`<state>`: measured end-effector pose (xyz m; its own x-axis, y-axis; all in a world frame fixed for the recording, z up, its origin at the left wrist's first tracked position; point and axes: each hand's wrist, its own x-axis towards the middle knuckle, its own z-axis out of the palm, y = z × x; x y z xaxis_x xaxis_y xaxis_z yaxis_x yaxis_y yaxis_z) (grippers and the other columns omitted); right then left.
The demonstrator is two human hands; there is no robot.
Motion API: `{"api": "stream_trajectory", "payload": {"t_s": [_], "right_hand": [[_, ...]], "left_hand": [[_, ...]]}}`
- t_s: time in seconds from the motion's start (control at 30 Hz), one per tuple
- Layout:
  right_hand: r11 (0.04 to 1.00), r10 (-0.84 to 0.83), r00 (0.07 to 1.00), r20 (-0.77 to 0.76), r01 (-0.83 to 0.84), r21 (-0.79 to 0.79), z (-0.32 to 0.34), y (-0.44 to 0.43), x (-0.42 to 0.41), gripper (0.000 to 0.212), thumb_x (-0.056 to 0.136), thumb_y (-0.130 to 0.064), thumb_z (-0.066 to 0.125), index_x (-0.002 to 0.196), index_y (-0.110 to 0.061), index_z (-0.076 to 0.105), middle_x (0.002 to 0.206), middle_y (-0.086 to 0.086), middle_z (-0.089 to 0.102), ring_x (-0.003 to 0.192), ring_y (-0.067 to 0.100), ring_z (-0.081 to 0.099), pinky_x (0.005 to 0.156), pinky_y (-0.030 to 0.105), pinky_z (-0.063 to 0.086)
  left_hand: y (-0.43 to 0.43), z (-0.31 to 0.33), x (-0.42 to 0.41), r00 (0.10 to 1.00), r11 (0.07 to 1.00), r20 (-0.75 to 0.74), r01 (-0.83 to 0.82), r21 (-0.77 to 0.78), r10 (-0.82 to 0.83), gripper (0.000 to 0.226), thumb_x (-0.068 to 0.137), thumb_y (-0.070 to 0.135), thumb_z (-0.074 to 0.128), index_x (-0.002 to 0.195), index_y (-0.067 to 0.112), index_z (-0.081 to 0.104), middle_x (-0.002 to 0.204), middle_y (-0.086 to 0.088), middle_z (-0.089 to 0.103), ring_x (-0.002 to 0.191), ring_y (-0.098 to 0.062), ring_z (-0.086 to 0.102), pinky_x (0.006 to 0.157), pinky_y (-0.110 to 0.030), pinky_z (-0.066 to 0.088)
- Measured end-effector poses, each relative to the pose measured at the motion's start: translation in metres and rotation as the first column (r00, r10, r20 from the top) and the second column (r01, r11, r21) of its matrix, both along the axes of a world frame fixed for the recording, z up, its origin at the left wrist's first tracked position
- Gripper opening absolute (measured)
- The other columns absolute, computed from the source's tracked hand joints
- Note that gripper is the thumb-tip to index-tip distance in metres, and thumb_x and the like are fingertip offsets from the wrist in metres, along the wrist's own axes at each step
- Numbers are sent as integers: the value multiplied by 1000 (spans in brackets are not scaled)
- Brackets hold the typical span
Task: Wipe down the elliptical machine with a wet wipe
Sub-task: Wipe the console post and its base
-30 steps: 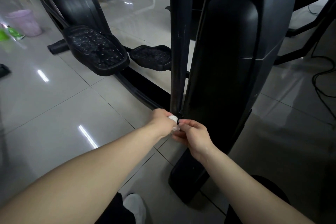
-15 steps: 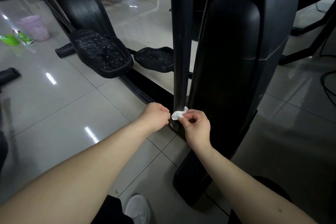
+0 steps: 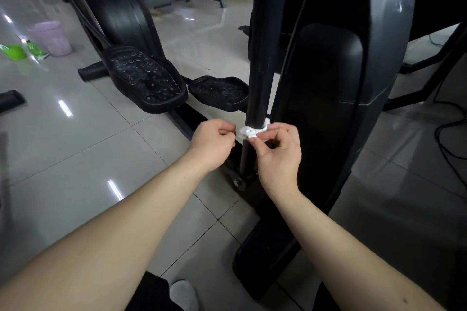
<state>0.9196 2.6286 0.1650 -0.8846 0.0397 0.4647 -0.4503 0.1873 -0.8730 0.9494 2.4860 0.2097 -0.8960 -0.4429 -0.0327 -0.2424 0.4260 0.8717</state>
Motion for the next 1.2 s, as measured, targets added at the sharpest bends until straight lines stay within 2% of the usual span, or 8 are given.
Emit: {"api": "stream_trajectory", "payload": {"t_s": [0.2, 0.47, 0.57, 0.7, 0.87, 1.07, 1.2], "right_hand": [[999, 0, 998, -55, -2, -41, 33, 1, -1, 17, 79, -13, 87, 79, -15, 70, 103, -4, 59, 102, 9, 59, 88, 22, 50], [994, 18, 992, -122, -32, -108, 105, 0, -3, 17, 79, -17, 87, 77, -18, 70, 103, -6, 59, 99, 10, 61, 81, 16, 48], [992, 30, 992, -126, -44, -115, 125, 1, -3, 17, 79, -19, 87, 77, -19, 70, 104, -7, 59, 99, 10, 61, 83, 19, 49], [991, 49, 989, -142, -66, -118, 154, 3, -4, 16, 79, -20, 86, 77, -21, 70, 105, -8, 60, 101, 10, 62, 87, 23, 51], [987, 54, 977, -204, -83, -135, 199, 3, -8, 16, 81, -19, 84, 81, -24, 69, 104, -7, 61, 90, 12, 62, 82, 21, 51], [983, 30, 955, -296, -82, -166, 255, 0, -15, 22, 82, -17, 82, 81, -31, 65, 101, -1, 65, 80, 14, 61, 75, 18, 50], [975, 3, 934, -357, -82, -207, 291, -5, -22, 12, 84, -19, 79, 91, -19, 69, 93, 7, 68, 69, 7, 55, 69, 15, 45]], "left_hand": [[6, 40, 5, 966, 997, -254, -59, -54, 43, 25, 93, 10, 58, 110, 24, 72, 101, 14, 71, 93, -4, 68, 89, -21, 54], [28, 94, 7, 858, 993, -500, -111, 34, 113, 16, 96, 15, 61, 99, 26, 72, 88, 16, 71, 78, 2, 67, 70, -9, 49], [32, 108, 10, 833, 991, -539, -121, 47, 128, 13, 96, 16, 62, 98, 24, 73, 87, 15, 72, 78, 3, 66, 71, -10, 50], [34, 127, 11, 814, 992, -566, -105, 77, 130, 9, 96, 22, 65, 98, 24, 74, 85, 14, 73, 78, 1, 67, 75, -20, 56], [38, 165, 16, 777, 995, -622, -92, 45, 100, 6, 97, 27, 66, 96, 28, 72, 82, 17, 70, 76, 5, 64, 68, -7, 46], [37, 213, 13, 712, 997, -701, -81, -13, 49, 8, 97, 28, 67, 101, 24, 72, 88, 16, 70, 83, 9, 63, 68, -4, 44], [36, 241, 7, 663, 992, -748, -108, -60, 27, 7, 95, 24, 69, 98, 20, 74, 90, 15, 70, 86, 7, 64, 74, -5, 46]]}}
